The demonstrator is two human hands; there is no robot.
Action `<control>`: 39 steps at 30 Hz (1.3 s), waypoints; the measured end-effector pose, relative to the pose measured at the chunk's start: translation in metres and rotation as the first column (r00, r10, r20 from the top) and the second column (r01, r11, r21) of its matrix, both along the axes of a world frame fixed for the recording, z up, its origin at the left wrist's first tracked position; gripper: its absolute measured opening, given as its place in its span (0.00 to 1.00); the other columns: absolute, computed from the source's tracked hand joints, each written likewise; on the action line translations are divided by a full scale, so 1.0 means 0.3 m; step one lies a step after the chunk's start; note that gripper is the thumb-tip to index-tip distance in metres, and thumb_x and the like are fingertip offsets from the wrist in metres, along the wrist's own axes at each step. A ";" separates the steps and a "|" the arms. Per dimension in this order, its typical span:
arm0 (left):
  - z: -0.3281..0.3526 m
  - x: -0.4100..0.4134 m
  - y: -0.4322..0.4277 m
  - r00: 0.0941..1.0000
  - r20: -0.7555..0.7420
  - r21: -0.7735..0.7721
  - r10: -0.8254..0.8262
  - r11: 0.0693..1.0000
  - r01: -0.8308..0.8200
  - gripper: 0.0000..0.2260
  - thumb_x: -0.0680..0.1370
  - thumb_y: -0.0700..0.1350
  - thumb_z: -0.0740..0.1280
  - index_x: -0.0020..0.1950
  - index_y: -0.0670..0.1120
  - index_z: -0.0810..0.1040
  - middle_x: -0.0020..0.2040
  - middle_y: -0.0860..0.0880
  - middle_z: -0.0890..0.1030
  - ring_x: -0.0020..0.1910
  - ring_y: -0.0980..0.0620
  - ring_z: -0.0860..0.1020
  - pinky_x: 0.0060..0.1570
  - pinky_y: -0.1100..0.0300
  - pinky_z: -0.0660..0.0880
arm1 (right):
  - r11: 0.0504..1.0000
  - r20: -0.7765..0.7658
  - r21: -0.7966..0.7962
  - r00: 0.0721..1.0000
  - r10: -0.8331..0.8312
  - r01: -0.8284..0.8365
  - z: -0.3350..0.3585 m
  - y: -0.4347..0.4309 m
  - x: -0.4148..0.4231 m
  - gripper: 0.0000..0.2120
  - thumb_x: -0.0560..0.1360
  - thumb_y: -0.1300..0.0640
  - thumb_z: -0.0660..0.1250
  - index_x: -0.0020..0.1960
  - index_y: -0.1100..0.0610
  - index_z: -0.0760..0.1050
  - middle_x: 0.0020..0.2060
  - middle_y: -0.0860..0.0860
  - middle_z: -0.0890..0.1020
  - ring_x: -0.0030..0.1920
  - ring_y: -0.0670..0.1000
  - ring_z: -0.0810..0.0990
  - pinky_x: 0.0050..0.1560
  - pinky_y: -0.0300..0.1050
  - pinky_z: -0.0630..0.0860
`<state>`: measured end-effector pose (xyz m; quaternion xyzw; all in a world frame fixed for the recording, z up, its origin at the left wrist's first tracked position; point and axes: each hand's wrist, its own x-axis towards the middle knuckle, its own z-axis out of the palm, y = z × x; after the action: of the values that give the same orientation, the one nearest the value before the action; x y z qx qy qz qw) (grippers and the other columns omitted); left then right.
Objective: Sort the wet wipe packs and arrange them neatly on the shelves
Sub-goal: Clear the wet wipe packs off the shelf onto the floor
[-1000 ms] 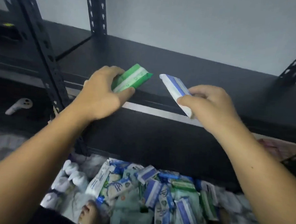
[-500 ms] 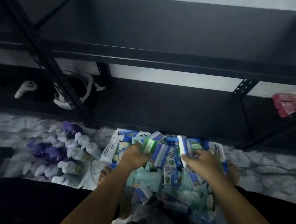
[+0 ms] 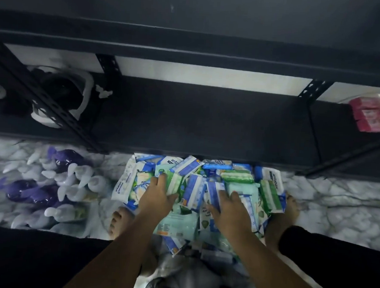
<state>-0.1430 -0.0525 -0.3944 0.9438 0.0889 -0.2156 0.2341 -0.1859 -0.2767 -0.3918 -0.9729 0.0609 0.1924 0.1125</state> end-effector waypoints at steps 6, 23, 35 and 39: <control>0.006 -0.064 0.007 0.978 0.108 -0.102 0.176 0.981 -0.165 0.23 0.80 0.54 0.66 0.71 0.45 0.66 0.67 0.42 0.71 0.60 0.41 0.76 0.52 0.46 0.77 | 0.977 0.148 0.114 0.970 -0.195 0.179 0.044 -0.062 -0.007 0.15 0.81 0.49 0.60 0.62 0.56 0.76 0.51 0.57 0.76 0.49 0.61 0.79 0.40 0.48 0.73; -0.124 -0.342 -0.068 0.975 -0.110 0.124 -0.193 0.971 0.207 0.31 0.78 0.56 0.66 0.78 0.51 0.59 0.72 0.48 0.67 0.70 0.47 0.68 0.65 0.49 0.73 | 0.927 -0.023 -0.060 0.928 -0.371 0.370 0.015 -0.114 -0.146 0.26 0.76 0.42 0.62 0.68 0.54 0.64 0.61 0.58 0.72 0.60 0.61 0.73 0.56 0.56 0.75; -0.292 -0.259 -0.060 0.865 -0.051 0.398 -0.499 0.784 0.476 0.41 0.55 0.51 0.84 0.65 0.45 0.74 0.58 0.40 0.75 0.53 0.41 0.75 0.42 0.49 0.77 | 0.874 -0.135 0.035 0.868 -0.477 0.485 -0.076 -0.108 -0.137 0.46 0.66 0.31 0.72 0.72 0.49 0.53 0.69 0.59 0.62 0.65 0.66 0.71 0.57 0.60 0.77; -0.272 -0.241 -0.096 0.829 0.000 0.416 -0.560 0.754 0.509 0.27 0.62 0.45 0.78 0.60 0.45 0.75 0.60 0.42 0.72 0.57 0.42 0.73 0.50 0.51 0.74 | 0.867 -0.165 0.080 0.864 -0.475 0.492 -0.072 -0.124 -0.133 0.42 0.64 0.33 0.74 0.67 0.47 0.56 0.64 0.58 0.66 0.59 0.64 0.75 0.53 0.59 0.79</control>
<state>-0.2153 -0.0811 -0.4760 0.9683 -0.1576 -0.1916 -0.0296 -0.2257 -0.3139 -0.4133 -0.9020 0.2993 0.2290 0.2106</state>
